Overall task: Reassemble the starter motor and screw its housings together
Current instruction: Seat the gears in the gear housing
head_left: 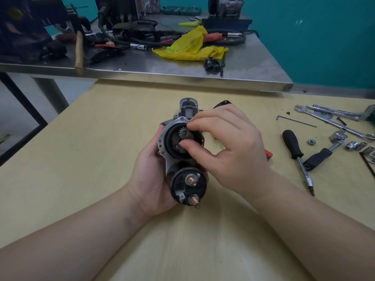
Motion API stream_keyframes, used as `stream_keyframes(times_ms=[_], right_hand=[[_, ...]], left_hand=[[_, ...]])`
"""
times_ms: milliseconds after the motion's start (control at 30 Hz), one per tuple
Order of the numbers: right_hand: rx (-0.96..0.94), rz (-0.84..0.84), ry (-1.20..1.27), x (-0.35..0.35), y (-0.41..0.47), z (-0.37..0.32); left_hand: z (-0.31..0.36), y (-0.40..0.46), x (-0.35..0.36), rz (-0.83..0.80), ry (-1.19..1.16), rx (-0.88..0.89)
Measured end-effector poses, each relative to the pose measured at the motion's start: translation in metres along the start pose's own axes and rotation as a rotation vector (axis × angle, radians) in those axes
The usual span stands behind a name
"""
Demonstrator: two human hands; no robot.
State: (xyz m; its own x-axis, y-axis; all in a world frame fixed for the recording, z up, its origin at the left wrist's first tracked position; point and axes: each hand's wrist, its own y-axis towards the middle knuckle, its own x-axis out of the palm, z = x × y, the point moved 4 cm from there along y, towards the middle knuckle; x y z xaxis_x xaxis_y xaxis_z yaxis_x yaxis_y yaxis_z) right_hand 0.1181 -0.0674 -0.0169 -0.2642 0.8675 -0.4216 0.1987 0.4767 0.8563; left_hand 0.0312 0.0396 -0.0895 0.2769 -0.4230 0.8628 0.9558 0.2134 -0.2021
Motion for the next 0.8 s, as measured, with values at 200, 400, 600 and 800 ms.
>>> stream_keyframes(times_ms=[200, 400, 600, 800], right_hand=[[-0.012, 0.012, -0.016, 0.0000, 0.0007, -0.0028], [-0.033, -0.005, -0.021, 0.0011, 0.0002, -0.0026], [-0.007, -0.036, 0.030, 0.0017, 0.0009, -0.0049], [0.062, -0.065, 0.057, 0.0014, 0.0003, -0.0031]], left_hand=[[-0.0002, 0.0012, -0.0041, -0.015, -0.004, -0.007], [-0.0001, 0.0008, -0.0025, -0.030, -0.023, -0.020], [-0.0001, 0.0003, -0.0042, -0.072, -0.019, -0.013], [0.0005, 0.0005, -0.0064, -0.083, 0.033, -0.009]])
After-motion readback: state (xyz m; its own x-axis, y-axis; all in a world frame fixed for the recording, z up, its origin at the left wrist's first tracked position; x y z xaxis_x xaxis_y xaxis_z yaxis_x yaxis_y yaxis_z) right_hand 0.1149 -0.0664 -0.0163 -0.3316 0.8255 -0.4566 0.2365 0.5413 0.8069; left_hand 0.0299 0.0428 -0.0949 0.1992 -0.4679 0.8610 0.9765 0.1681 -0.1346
